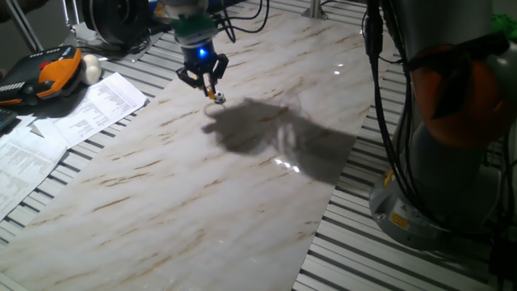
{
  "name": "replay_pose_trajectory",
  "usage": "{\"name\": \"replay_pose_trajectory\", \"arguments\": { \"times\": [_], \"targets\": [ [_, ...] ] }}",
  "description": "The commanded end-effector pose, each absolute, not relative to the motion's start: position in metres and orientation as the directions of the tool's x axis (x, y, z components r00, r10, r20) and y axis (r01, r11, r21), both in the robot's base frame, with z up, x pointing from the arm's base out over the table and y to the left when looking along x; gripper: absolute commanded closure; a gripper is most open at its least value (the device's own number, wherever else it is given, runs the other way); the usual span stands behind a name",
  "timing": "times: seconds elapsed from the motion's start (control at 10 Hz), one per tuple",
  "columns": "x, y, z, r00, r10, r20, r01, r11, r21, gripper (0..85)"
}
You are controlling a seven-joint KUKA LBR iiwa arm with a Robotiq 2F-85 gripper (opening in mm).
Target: Attach the bubble ring to the ball
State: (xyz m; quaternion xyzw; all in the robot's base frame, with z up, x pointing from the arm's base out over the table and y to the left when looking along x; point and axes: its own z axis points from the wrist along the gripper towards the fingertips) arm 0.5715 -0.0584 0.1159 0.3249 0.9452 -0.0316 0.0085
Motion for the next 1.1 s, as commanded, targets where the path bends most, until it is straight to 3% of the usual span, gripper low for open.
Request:
{"name": "replay_pose_trajectory", "arguments": {
  "times": [0.0, 1.0],
  "targets": [
    [0.573, -0.065, 0.112, -0.795, 0.605, -0.042, 0.606, 0.794, -0.051, 85.0],
    [0.575, -0.104, 0.058, -0.841, 0.539, -0.041, 0.539, 0.842, 0.016, 85.0]
  ]
}}
